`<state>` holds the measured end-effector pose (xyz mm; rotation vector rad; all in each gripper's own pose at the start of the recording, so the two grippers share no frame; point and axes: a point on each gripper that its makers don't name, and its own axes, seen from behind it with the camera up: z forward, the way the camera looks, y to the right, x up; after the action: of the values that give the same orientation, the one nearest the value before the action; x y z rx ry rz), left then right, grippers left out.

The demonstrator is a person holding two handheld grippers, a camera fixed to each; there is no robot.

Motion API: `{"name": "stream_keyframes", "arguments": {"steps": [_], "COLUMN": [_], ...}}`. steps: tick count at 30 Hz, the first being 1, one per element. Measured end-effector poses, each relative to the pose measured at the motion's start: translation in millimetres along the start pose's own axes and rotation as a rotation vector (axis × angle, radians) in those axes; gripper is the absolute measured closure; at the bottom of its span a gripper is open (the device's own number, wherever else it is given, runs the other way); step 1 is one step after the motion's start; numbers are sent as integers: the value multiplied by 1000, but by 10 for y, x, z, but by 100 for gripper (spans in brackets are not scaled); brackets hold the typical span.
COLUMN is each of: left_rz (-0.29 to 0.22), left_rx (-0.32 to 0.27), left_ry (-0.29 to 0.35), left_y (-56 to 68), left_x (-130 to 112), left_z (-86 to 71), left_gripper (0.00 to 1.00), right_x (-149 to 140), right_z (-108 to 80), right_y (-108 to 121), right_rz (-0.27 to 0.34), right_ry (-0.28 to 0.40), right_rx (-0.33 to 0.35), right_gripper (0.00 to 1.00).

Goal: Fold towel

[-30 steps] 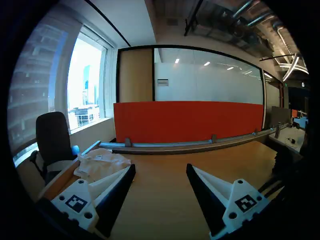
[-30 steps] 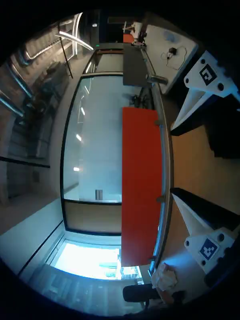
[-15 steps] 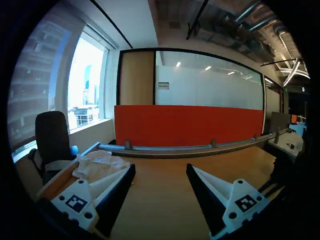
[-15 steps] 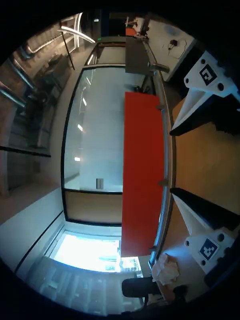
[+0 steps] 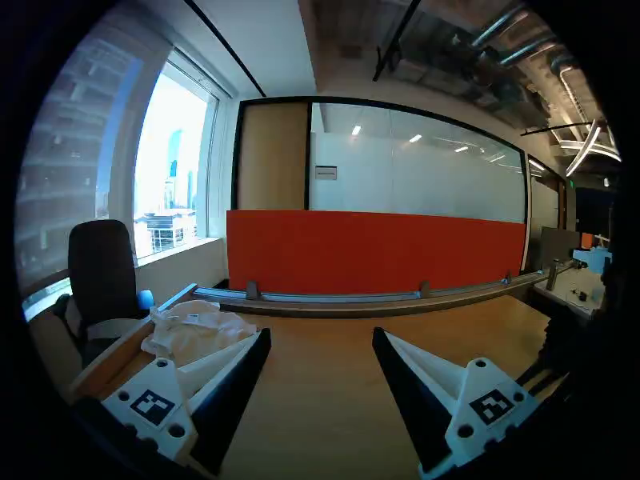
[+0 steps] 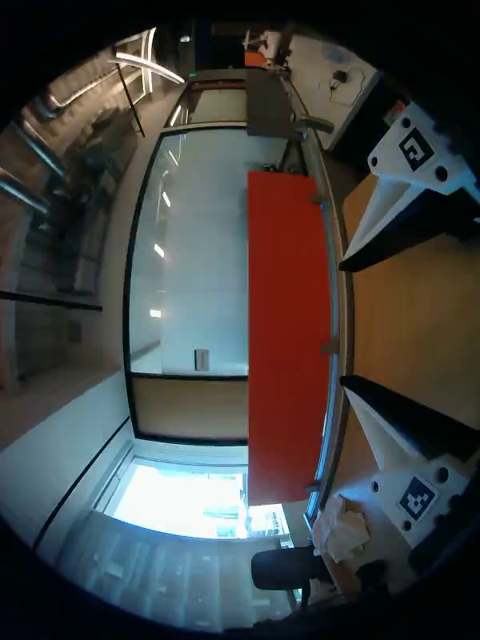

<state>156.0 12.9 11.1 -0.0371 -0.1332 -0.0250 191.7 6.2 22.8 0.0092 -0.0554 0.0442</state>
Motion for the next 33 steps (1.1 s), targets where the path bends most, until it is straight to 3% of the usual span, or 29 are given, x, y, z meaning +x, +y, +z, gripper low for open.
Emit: {"name": "stream_keyframes", "arguments": {"steps": [11, 24, 33], "left_rz": [2, 58, 87], "left_rx": [-3, 16, 39], "left_ry": [15, 51, 53], "left_y": [47, 29, -31], "left_x": [-13, -5, -267], "left_z": [13, 65, 81], "left_gripper": [6, 6, 6], "right_x": [7, 94, 83], "right_z": [-9, -68, -128], "right_y": [-131, -247, -216], "right_rz": [18, 49, 77], "right_ry": [-4, -12, -23], "right_rx": [20, 41, 30], "right_gripper": [0, 0, 1]}}
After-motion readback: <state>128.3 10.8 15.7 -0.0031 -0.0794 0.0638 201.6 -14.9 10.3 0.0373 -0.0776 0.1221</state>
